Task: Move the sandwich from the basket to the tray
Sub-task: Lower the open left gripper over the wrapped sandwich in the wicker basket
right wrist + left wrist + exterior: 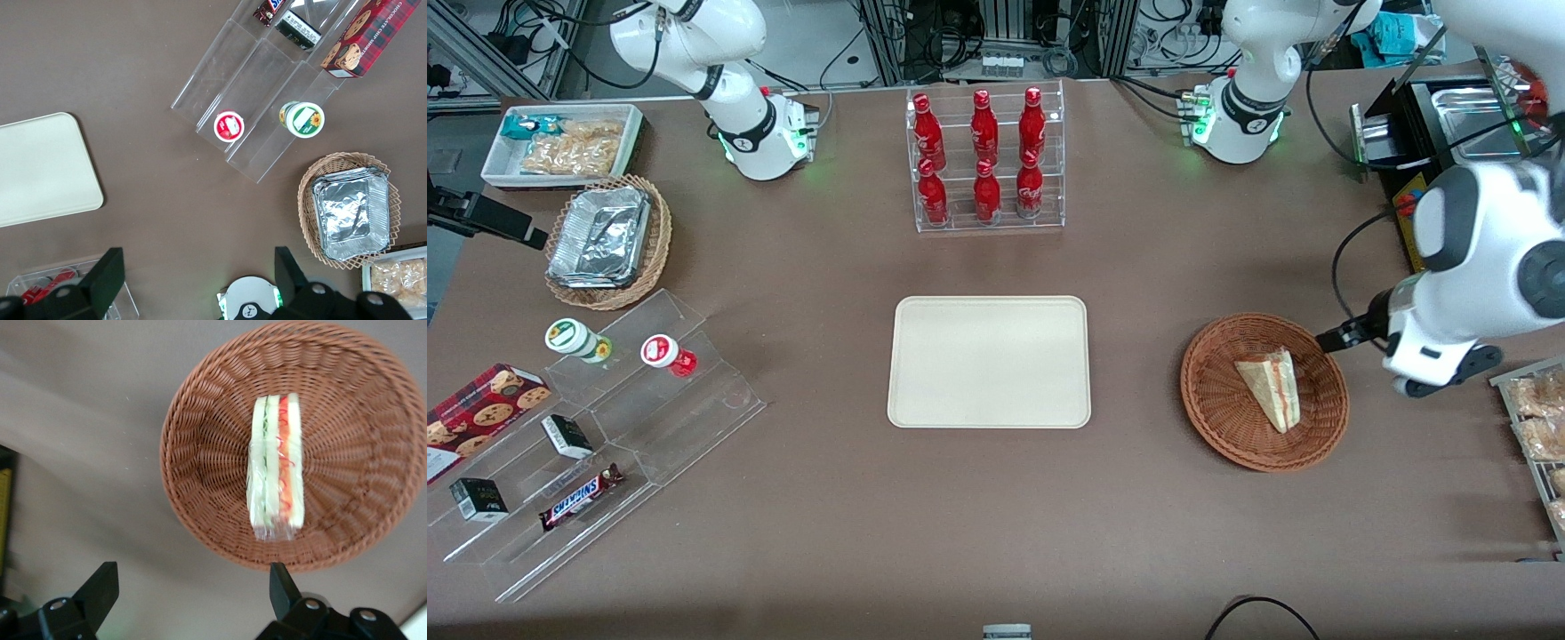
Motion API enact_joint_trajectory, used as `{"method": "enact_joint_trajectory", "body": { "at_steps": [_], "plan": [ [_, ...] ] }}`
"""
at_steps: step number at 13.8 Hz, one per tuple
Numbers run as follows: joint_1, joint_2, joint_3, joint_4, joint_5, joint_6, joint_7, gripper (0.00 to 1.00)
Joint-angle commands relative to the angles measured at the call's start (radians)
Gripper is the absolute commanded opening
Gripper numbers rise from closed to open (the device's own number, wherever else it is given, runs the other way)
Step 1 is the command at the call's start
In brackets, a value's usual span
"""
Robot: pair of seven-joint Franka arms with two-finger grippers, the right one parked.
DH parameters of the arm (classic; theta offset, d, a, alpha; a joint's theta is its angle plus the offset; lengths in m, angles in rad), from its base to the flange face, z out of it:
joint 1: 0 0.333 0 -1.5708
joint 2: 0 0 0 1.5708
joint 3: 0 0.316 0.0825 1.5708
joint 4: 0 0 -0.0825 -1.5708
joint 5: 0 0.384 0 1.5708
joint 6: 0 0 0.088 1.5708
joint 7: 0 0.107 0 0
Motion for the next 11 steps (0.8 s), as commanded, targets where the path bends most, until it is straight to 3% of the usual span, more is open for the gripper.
{"method": "enact_joint_trajectory", "body": {
  "at_steps": [1, 4, 11],
  "plan": [
    [0.005, 0.078, -0.007, -0.002, -0.011, 0.085, -0.091, 1.0],
    [-0.001, 0.142, -0.008, 0.007, -0.007, 0.142, -0.243, 1.0],
    [-0.015, 0.218, -0.016, 0.085, -0.003, 0.144, -0.233, 1.0]
  ]
}}
